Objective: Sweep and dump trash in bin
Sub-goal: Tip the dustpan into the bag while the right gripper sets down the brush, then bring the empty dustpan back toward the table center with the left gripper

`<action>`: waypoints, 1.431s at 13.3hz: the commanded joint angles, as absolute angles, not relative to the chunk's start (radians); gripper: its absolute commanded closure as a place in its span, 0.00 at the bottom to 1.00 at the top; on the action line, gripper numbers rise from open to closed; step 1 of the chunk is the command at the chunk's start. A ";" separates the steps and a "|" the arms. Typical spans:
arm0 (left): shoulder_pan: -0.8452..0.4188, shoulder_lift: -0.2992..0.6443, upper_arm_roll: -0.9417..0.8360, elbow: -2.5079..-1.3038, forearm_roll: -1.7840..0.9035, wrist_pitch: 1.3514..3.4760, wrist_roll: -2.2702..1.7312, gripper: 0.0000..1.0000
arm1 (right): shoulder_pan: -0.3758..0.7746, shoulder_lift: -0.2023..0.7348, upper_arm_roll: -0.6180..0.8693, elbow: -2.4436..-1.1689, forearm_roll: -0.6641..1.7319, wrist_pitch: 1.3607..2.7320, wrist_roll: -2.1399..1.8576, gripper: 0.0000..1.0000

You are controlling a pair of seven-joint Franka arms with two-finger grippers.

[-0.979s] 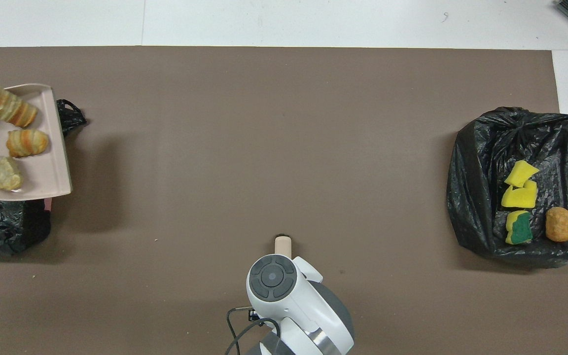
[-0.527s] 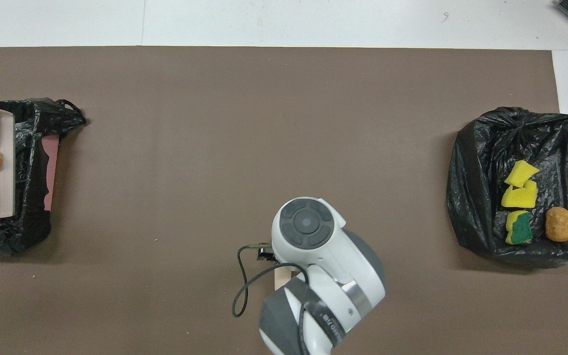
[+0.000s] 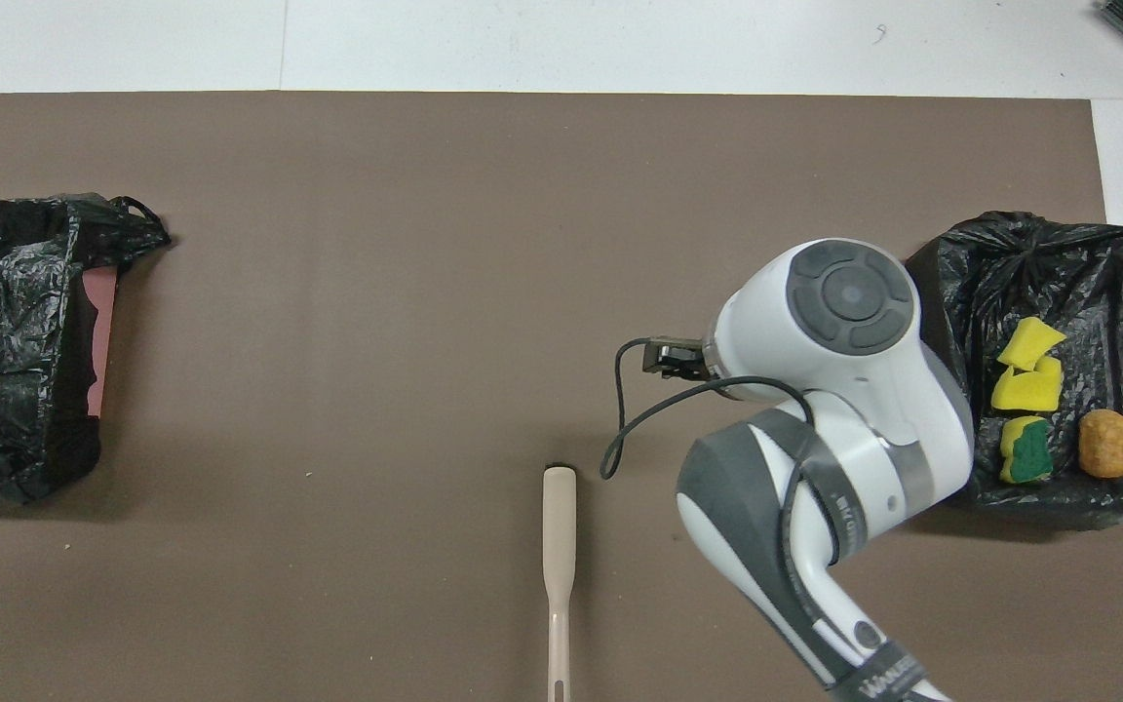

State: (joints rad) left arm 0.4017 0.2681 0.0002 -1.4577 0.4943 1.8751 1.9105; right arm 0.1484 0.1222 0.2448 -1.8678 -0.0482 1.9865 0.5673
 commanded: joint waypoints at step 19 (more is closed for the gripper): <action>0.137 0.060 -0.006 -1.563 0.533 1.599 1.341 1.00 | 0.067 -0.092 -0.064 -1.543 -0.077 1.468 0.071 0.00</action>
